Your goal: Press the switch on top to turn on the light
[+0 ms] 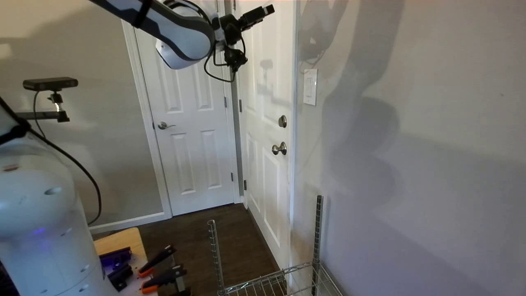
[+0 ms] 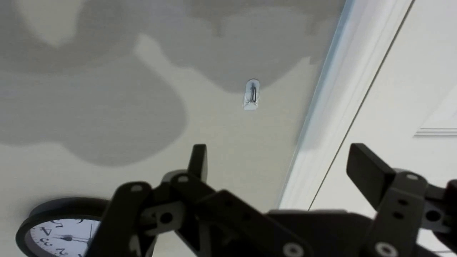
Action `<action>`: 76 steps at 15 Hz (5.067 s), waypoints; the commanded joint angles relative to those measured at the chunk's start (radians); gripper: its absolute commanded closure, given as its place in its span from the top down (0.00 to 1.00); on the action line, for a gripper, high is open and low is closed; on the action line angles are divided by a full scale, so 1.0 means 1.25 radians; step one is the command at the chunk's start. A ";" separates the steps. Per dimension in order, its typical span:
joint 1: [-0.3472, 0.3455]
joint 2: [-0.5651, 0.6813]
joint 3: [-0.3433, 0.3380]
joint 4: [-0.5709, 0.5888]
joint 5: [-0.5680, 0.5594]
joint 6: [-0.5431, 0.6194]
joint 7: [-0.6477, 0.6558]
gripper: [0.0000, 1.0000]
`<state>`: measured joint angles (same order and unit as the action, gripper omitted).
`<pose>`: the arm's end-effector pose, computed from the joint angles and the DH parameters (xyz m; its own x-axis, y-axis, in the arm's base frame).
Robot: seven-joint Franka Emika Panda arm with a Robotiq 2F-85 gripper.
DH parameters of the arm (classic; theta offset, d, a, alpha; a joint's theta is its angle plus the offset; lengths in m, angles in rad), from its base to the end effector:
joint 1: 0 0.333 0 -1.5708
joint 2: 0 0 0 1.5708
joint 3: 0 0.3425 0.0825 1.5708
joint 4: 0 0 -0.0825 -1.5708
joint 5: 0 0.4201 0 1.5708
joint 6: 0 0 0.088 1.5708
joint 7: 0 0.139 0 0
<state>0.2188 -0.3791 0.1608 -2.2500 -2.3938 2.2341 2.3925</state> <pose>0.5081 0.1745 0.6286 -0.3806 0.1183 0.9171 -0.2349 -0.9716 0.0278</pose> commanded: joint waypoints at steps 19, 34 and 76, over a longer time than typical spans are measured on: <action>0.026 0.009 -0.031 -0.041 0.156 0.069 -0.148 1.00; 0.014 0.017 -0.065 -0.069 0.224 0.070 -0.157 1.00; 0.007 0.096 -0.059 -0.071 0.370 0.099 -0.290 1.00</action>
<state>0.2383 -0.2777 0.0833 -2.3665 -1.9485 2.3383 2.0831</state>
